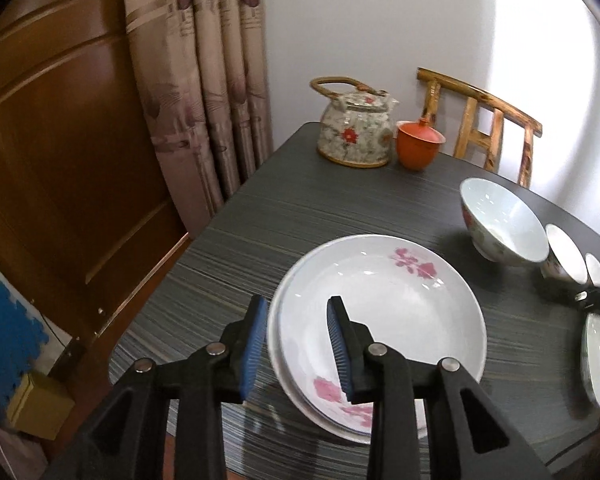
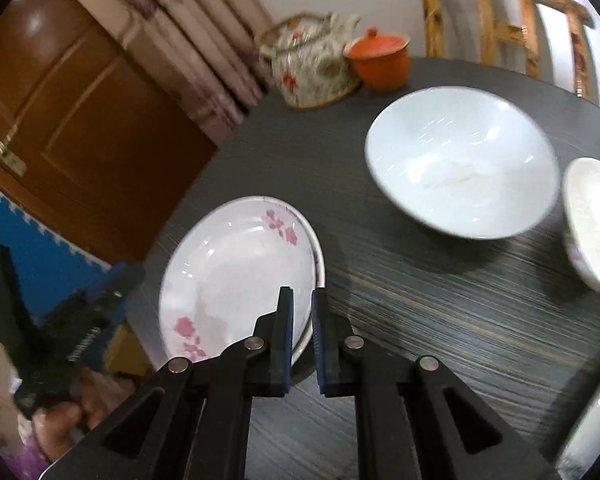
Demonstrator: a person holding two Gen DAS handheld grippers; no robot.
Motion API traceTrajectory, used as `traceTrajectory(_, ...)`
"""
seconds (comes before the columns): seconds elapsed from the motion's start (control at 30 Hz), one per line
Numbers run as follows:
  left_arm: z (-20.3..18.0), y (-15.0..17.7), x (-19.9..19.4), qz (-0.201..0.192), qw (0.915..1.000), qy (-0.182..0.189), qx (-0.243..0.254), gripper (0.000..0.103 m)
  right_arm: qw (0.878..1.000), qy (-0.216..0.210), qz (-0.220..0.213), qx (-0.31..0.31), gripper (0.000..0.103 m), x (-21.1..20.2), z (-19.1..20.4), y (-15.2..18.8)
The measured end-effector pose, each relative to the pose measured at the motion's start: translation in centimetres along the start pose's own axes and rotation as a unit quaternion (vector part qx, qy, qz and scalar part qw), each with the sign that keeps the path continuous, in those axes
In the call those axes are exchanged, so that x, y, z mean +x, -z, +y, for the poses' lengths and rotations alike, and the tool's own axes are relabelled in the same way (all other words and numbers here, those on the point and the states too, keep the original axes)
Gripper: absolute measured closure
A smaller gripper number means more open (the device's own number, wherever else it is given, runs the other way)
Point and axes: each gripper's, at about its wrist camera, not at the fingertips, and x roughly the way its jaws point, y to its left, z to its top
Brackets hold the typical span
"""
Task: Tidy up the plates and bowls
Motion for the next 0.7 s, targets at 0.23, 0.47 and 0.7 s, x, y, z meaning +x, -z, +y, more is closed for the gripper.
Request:
traceTrajectory(0.23, -5.5, 1.7, -1.6, 0.001, 0.9949, 0.076, 0.066, 0.071, 0.997, -0.027, -0.058, 0.038, 0.091, -8.1, -3.3, 4.3)
traceTrajectory(0.47, -13.9, 3.4, -3.5, 0.061, 0.9606, 0.251, 0.103, 0.058, 0.988, 0.057, -0.089, 0.114, 0.079, -17.6, -12.9, 12.6)
traceTrajectory(0.7, -23.7, 4.8, -1.7, 0.159, 0.9194, 0.349, 0.086, 0.058, 0.965, 0.119, -0.105, 0.209, 0.079, -22.7, -22.5, 17.8)
